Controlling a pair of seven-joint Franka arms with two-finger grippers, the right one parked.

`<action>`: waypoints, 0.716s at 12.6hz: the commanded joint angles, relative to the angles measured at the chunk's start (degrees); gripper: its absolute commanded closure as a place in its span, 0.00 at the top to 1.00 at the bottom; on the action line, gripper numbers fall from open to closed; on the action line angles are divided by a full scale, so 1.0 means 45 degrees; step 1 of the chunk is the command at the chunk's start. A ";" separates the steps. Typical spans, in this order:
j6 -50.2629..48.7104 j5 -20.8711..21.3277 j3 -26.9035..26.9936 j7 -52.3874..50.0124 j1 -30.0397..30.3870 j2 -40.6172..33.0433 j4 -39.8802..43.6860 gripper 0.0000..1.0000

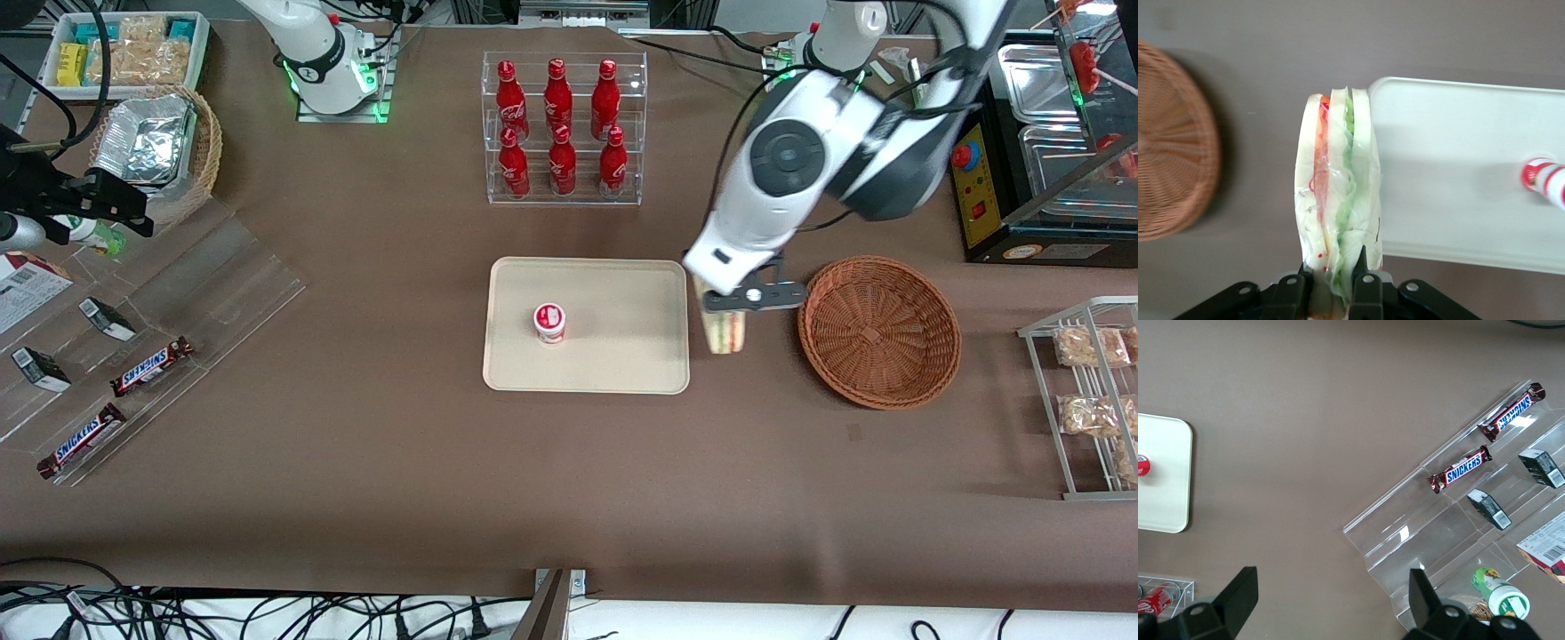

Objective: Place sandwich from basket to tray
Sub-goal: 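Lift the sandwich and carry it over the cream tray, then lower the sandwich onto the tray beside the red cup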

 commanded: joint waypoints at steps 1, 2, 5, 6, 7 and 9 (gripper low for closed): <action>0.0729 0.1409 -0.0016 -0.1482 -0.1001 0.1287 0.0225 0.24; 0.1119 0.1684 -0.0016 -0.1681 -0.1159 0.1639 0.0205 0.24; 0.1845 0.2893 0.0004 -0.2848 -0.1686 0.2616 0.0205 0.24; 0.1943 0.3343 0.0004 -0.3222 -0.1804 0.2832 0.0205 0.24; 0.2195 0.3618 0.0004 -0.3458 -0.1844 0.3027 0.0205 0.24; 0.2529 0.4048 0.0023 -0.3810 -0.2038 0.3418 0.0244 0.24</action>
